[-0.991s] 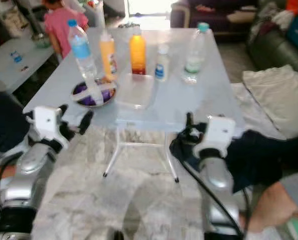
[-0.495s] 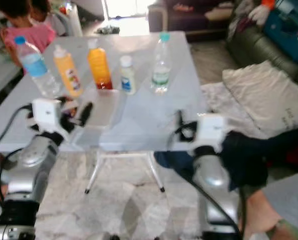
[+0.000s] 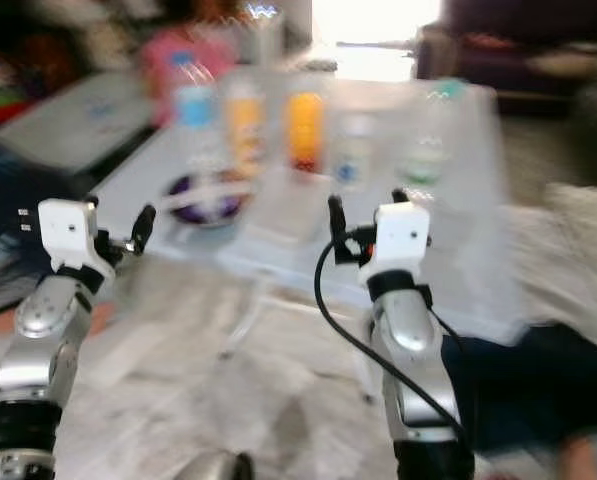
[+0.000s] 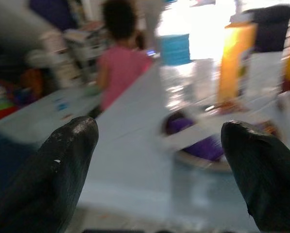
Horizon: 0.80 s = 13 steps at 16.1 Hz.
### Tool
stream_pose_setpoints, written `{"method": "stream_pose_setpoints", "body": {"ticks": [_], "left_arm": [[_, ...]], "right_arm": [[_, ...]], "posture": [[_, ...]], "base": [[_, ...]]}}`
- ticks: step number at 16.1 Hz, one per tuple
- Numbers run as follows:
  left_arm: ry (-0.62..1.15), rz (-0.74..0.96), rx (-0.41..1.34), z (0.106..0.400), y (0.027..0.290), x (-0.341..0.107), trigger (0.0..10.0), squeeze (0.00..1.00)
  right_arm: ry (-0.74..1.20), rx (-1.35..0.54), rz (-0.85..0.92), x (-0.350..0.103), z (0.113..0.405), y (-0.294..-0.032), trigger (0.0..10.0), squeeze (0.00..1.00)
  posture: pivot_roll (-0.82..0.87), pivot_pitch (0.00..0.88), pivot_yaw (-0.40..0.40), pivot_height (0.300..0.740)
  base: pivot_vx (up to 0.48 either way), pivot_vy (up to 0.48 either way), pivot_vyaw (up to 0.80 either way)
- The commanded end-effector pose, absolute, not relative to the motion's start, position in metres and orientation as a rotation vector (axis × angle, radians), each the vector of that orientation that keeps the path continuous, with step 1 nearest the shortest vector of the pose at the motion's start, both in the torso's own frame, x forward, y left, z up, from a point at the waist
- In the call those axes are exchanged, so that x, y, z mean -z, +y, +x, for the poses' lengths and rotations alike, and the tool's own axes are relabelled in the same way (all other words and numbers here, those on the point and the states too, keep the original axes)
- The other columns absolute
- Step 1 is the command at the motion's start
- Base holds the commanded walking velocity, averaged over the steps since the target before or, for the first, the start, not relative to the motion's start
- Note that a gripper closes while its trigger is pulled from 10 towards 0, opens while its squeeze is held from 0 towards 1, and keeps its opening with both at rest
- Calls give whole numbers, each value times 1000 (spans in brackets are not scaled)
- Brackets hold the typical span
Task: Restocking fridge
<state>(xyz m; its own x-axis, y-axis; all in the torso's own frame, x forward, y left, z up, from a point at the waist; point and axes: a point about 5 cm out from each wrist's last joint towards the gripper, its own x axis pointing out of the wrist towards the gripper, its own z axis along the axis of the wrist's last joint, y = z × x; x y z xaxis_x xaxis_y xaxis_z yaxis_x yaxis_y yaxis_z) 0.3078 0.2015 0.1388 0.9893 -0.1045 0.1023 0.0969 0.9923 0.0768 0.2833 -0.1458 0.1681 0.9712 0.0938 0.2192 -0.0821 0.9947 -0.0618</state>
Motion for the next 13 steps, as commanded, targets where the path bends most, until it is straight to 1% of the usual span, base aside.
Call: {"method": "stream_pose_setpoints", "body": {"ticks": [1,3,4,5,6,8,10,13], "left_arm": [[-103,96,111,306,203,-141,10000,0],[-73,110,101,303,206,-133,10000,0],[-67,107,92,301,206,-132,10000,0],[-67,107,93,300,206,-132,10000,0],[-64,110,94,298,206,-132,10000,0],[-64,114,97,297,206,-133,10000,0],[-63,130,113,297,205,-135,10000,0],[-57,138,125,296,204,-136,10000,0]], "right_arm": [[-210,-68,-44,-167,288,-151,10000,0],[-192,-16,-17,-164,292,-159,10000,0],[-166,37,34,-162,296,-167,10000,0],[-156,50,44,-161,298,-169,10000,0],[-116,35,46,-157,307,-169,10000,0],[-119,16,48,-158,314,-167,10000,0],[-106,12,115,-159,327,-164,10000,0],[-109,-34,170,-161,338,-150,10000,0]], "posture": [[4,75,68,740],[7,94,63,740],[12,102,61,740],[13,103,60,740],[25,118,59,740],[32,127,62,740],[45,144,66,740],[62,157,79,740]], "base": [[0,0,438],[0,0,0],[0,0,0],[0,0,0],[0,0,0],[0,0,0],[0,0,0],[0,0,0]]}}
